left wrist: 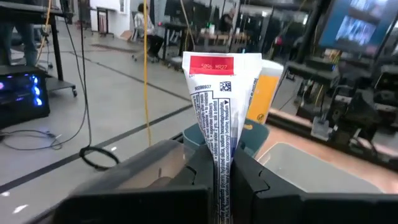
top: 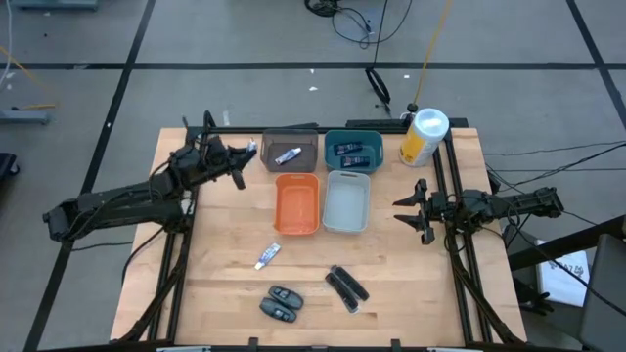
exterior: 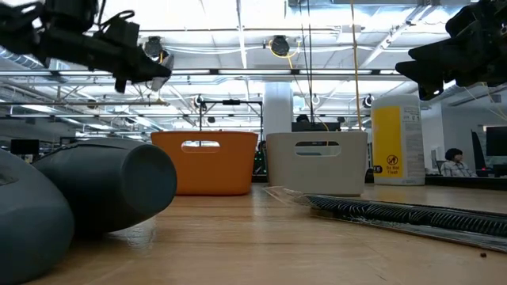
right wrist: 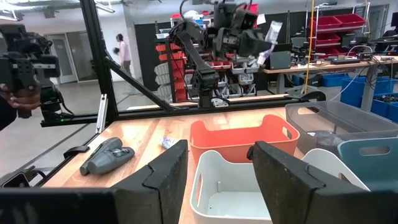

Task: Pick & Place Travel size toiletries
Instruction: Put the left white toothpaste into the black transparent bin

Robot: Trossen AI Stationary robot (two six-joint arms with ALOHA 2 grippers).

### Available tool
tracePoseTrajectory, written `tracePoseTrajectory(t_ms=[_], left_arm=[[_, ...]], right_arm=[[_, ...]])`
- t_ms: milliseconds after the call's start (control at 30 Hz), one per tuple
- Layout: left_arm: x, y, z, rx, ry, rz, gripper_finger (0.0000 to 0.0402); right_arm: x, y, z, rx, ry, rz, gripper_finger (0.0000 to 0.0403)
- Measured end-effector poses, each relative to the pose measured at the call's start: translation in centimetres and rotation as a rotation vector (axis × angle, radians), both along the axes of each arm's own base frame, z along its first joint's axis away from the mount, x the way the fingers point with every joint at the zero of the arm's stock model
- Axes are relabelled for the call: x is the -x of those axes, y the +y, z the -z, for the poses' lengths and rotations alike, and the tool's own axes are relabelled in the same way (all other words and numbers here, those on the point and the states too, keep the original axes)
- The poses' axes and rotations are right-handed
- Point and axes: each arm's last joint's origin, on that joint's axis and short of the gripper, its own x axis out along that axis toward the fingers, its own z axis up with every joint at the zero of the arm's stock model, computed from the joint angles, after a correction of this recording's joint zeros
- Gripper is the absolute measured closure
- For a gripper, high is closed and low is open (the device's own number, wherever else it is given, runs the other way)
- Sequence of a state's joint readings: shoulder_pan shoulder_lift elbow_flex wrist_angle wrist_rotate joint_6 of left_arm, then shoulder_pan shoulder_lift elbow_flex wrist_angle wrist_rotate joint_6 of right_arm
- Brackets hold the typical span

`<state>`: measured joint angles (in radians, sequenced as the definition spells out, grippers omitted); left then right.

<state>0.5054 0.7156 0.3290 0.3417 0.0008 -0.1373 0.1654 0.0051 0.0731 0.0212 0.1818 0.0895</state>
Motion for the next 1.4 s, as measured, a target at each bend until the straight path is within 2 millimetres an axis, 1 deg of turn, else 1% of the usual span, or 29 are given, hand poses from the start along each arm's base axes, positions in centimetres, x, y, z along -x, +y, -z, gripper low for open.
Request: tracePoseTrajectory(t_ms=[167,267,400,533,667,800,900,1033,1167,1267,1333,1400], left_arm=[[-1.0,0.8,-2.8,-0.023,0.074,-0.011,0.0396],[-1.8,1.7,-4.1,0.000,0.119,-0.024,0.0390],[-3.3,3.1,-4.6,0.061,0.272,-0.037,0.0388],[-5.4,4.9,-4.2,0.125,0.401,-0.045,0.0396],[-7.6,6.8,-4.3,0.158,0.456,-0.053,0.0388],[-10.2,8.4,-3.1,0.219,0.551,-0.045,0.0396],[-12.0,9.6,-2.3,0.239,0.588,-0.039,0.0390],[-13.8,10.8,-0.2,0.285,0.660,-0.034,0.0387],[-14.8,11.6,1.7,0.322,0.698,-0.037,0.0396],[-15.0,12.0,3.3,0.368,0.733,-0.045,0.0385],[-15.2,12.0,3.9,0.389,0.739,-0.036,0.0382],[-15.3,12.1,4.4,0.401,0.746,-0.032,0.0387]], right_arm=[[0.0,0.0,0.0,0.000,0.000,0.000,0.0232],[0.0,0.0,0.0,0.000,0.000,0.000,0.0232],[0.0,0.0,0.0,0.000,0.000,0.000,0.0232],[0.0,0.0,0.0,-0.002,0.000,0.000,0.0232],[0.0,0.0,0.0,-0.003,-0.004,0.000,0.0232],[0.0,0.0,0.0,-0.003,-0.004,0.000,0.0232],[0.0,0.0,0.0,-0.003,-0.004,0.000,0.0232],[0.0,0.0,0.0,-0.004,-0.004,0.000,0.0232],[0.0,0.0,0.0,-0.004,-0.004,0.000,0.0232],[0.0,0.0,0.0,-0.004,-0.004,0.000,0.0232],[0.0,0.0,0.0,-0.004,-0.004,0.000,0.0232],[0.0,0.0,0.0,-0.004,-0.004,0.000,0.0232]])
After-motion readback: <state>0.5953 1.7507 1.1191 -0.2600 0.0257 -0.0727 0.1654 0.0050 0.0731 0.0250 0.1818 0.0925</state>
